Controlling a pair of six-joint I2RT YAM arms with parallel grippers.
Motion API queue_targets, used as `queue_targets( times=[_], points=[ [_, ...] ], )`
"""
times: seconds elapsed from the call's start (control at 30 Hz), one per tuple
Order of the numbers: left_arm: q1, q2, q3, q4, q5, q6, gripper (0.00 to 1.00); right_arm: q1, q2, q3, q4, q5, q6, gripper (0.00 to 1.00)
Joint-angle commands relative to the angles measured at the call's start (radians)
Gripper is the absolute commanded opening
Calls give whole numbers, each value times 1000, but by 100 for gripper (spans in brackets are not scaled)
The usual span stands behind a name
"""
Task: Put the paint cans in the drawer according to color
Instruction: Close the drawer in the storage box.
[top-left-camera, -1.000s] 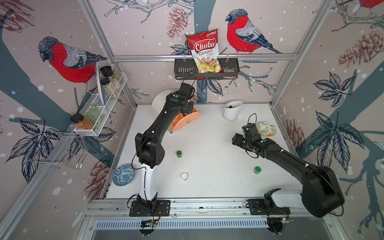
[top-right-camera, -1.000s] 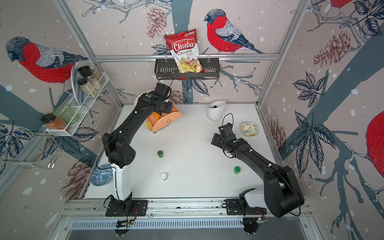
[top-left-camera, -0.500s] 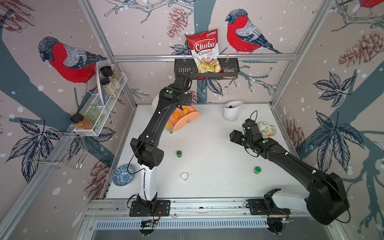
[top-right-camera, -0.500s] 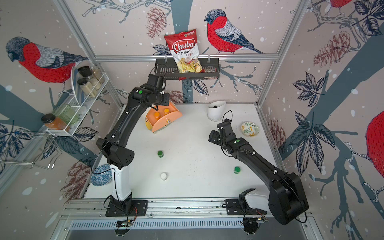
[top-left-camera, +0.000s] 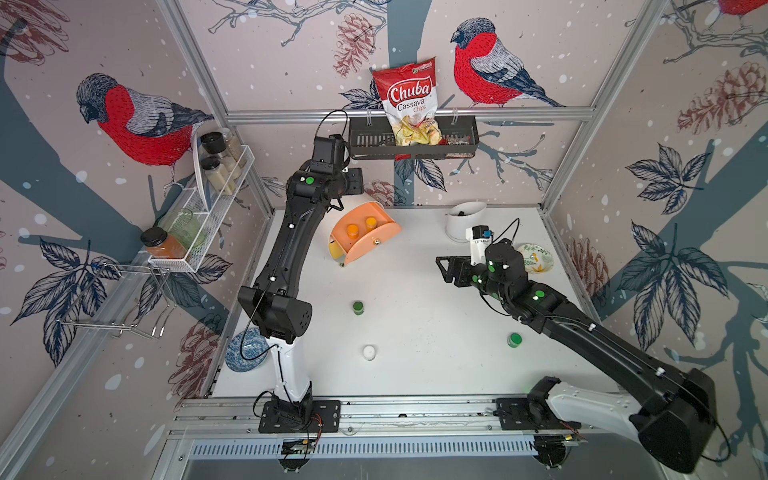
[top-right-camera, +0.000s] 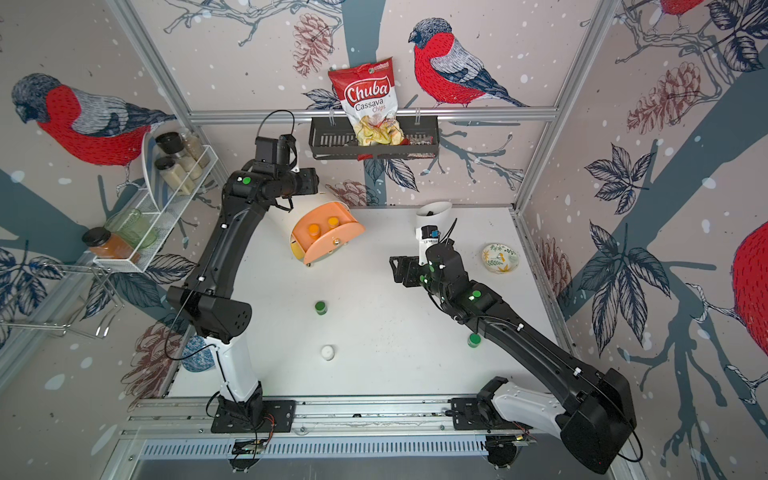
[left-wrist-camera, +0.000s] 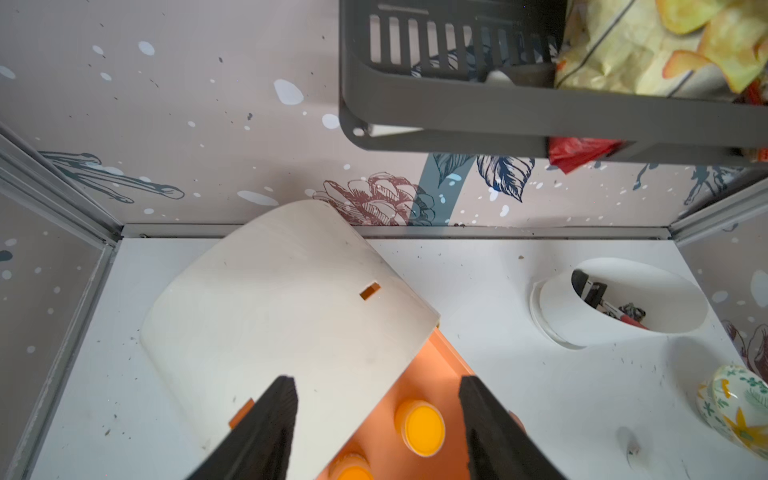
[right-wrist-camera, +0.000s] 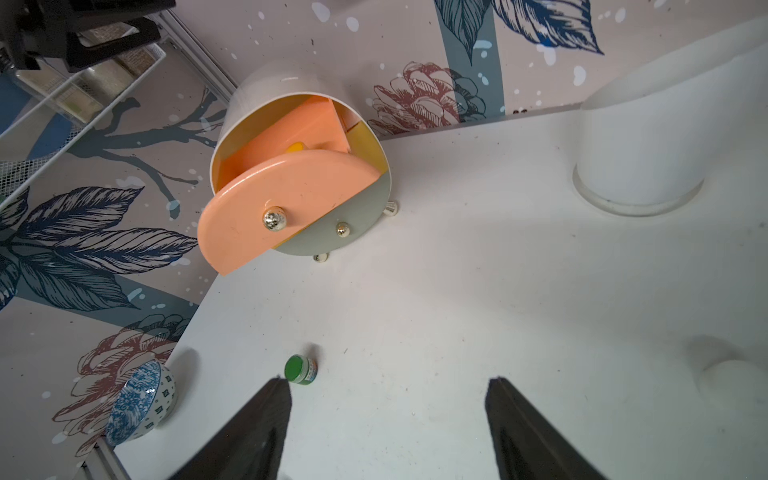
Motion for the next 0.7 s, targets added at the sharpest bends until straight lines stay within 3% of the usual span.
queue_targets(
  times=[0.0, 0.13, 0.37, 0.5, 0.67],
  points=[
    [51, -11, -21, 146, 67, -14, 68, 12, 1, 8, 81, -33, -79, 79],
    [129, -23, -87, 254, 108, -9, 75, 45, 26, 36, 130, -49, -129, 79],
    [278, 14, -204, 339, 386, 2, 85, 149, 150, 107, 252, -27, -199, 79],
    [293, 45, -223, 348, 376, 64, 95, 165, 279, 150, 318, -29, -194, 79],
    [325, 165, -99, 235, 379, 95, 95, 181, 420, 275, 266, -33, -178, 79]
  ],
)
